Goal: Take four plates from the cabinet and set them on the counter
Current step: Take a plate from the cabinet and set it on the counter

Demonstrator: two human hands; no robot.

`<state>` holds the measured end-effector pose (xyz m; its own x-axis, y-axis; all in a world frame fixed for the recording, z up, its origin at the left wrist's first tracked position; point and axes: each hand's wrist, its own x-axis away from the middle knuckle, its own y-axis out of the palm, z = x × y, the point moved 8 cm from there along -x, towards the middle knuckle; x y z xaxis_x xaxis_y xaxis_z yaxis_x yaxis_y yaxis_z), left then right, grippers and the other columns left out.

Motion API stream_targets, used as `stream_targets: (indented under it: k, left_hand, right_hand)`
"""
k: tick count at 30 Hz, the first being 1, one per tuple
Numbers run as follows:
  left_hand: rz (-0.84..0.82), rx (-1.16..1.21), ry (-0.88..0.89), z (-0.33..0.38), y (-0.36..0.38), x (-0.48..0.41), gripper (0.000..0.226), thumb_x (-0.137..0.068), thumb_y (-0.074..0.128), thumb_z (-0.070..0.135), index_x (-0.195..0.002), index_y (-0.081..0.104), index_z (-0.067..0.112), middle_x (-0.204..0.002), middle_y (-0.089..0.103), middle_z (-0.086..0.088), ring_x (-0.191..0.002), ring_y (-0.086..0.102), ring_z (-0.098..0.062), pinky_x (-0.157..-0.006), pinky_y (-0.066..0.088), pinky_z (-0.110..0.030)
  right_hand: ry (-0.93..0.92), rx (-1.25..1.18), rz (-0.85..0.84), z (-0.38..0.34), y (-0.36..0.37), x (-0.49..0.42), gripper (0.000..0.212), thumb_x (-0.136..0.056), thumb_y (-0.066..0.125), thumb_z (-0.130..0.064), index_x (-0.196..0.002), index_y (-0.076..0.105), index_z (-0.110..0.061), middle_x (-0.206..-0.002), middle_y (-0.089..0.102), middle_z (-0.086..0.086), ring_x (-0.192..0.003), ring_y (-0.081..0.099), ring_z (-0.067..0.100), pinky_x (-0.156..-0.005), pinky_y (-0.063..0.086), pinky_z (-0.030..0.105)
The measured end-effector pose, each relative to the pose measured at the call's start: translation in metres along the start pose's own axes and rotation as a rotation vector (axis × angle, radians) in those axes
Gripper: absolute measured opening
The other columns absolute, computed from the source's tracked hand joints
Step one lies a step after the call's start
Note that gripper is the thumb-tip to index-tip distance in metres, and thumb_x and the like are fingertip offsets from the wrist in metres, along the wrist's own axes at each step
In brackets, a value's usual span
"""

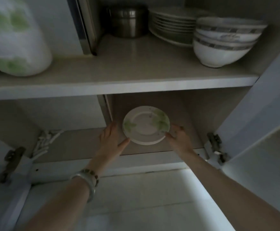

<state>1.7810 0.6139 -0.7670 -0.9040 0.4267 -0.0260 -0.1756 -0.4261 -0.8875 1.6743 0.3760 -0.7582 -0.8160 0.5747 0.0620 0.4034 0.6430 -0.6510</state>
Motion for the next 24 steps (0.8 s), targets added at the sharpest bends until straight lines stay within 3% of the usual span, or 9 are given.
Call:
stream_targets:
  k: [3, 5, 7, 9, 11, 14, 19, 22, 24]
  left_hand:
    - [0.027, 0.002, -0.003, 0.005, 0.004, -0.019, 0.072, -0.089, 0.055, 0.049, -0.146, 0.029, 0.014, -0.151, 0.031, -0.012, -0.138, 0.029, -0.031, -0.11, 0.024, -0.042]
    - [0.028, 0.013, -0.022, 0.007, 0.009, -0.032, 0.062, -0.09, 0.056, 0.044, -0.141, 0.038, 0.015, -0.141, 0.042, -0.014, -0.13, 0.039, -0.034, -0.104, 0.033, -0.042]
    - [-0.002, 0.016, -0.07, 0.007, 0.019, -0.043, 0.056, -0.091, 0.055, 0.04, -0.139, 0.042, 0.014, -0.138, 0.047, -0.016, -0.127, 0.043, -0.035, -0.102, 0.037, -0.041]
    - [-0.029, 0.021, -0.107, 0.006, 0.032, -0.051, 0.053, -0.094, 0.052, 0.034, -0.141, 0.041, 0.013, -0.142, 0.045, -0.014, -0.131, 0.041, -0.033, -0.104, 0.035, -0.04]
    - [-0.036, 0.024, -0.137, 0.002, 0.042, -0.055, 0.051, -0.095, 0.05, 0.031, -0.142, 0.04, 0.014, -0.145, 0.042, -0.012, -0.134, 0.037, -0.031, -0.105, 0.033, -0.039]
    - [-0.068, -0.047, -0.184, -0.006, 0.055, -0.063, 0.044, -0.097, 0.045, 0.031, -0.135, 0.046, 0.01, -0.136, 0.051, -0.015, -0.131, 0.04, -0.031, -0.102, 0.034, -0.037]
    - [-0.015, 0.117, -0.194, -0.009, 0.061, -0.07, 0.031, -0.092, 0.052, 0.016, -0.121, 0.06, 0.007, -0.115, 0.065, -0.019, -0.119, 0.052, -0.034, -0.095, 0.038, -0.035]
    - [0.066, 0.252, -0.207, -0.007, 0.059, -0.065, 0.031, -0.087, 0.055, 0.008, -0.116, 0.066, 0.005, -0.112, 0.066, -0.021, -0.114, 0.055, -0.036, -0.094, 0.043, -0.038]
    - [0.111, 0.364, -0.228, -0.007, 0.058, -0.06, 0.031, -0.086, 0.055, 0.01, -0.114, 0.067, 0.005, -0.112, 0.068, -0.021, -0.111, 0.058, -0.035, -0.091, 0.047, -0.039]
  right_hand:
    - [0.018, 0.025, 0.014, 0.0, 0.001, -0.023, 0.03, -0.088, 0.06, -0.016, -0.117, 0.062, -0.009, -0.1, 0.064, 0.012, -0.097, 0.061, 0.027, -0.072, 0.04, 0.03]
    - [0.004, 0.051, 0.023, -0.002, 0.001, -0.041, 0.024, -0.088, 0.058, -0.012, -0.111, 0.063, -0.006, -0.088, 0.059, 0.013, -0.093, 0.056, 0.029, -0.071, 0.036, 0.031]
    - [0.015, 0.057, 0.042, 0.004, 0.002, -0.058, 0.019, -0.088, 0.056, -0.01, -0.106, 0.063, -0.008, -0.093, 0.063, 0.017, -0.099, 0.055, 0.028, -0.076, 0.04, 0.034]
    - [0.071, 0.121, 0.012, 0.014, 0.009, -0.071, 0.028, -0.091, 0.055, -0.011, -0.116, 0.061, -0.002, -0.112, 0.065, 0.023, -0.113, 0.054, 0.034, -0.09, 0.042, 0.038]
    - [0.134, 0.135, -0.033, 0.026, 0.017, -0.076, 0.032, -0.092, 0.055, -0.012, -0.118, 0.059, 0.006, -0.114, 0.063, 0.026, -0.115, 0.052, 0.035, -0.095, 0.04, 0.038]
    - [0.184, 0.078, -0.041, 0.037, 0.027, -0.075, 0.025, -0.089, 0.057, -0.009, -0.104, 0.066, 0.009, -0.093, 0.066, 0.026, -0.094, 0.059, 0.033, -0.082, 0.04, 0.036]
    - [0.226, 0.017, 0.068, 0.042, 0.027, -0.077, 0.017, -0.077, 0.061, -0.004, -0.087, 0.072, 0.002, -0.085, 0.07, 0.025, -0.074, 0.057, 0.023, -0.063, 0.038, 0.029]
    - [0.245, 0.045, 0.102, 0.043, 0.025, -0.076, 0.015, -0.074, 0.06, -0.006, -0.081, 0.073, -0.002, -0.075, 0.068, 0.019, -0.072, 0.06, 0.025, -0.059, 0.036, 0.026]
    - [0.237, 0.052, 0.127, 0.039, 0.022, -0.075, 0.018, -0.074, 0.06, -0.007, -0.085, 0.074, -0.005, -0.081, 0.071, 0.018, -0.08, 0.066, 0.031, -0.061, 0.041, 0.028]
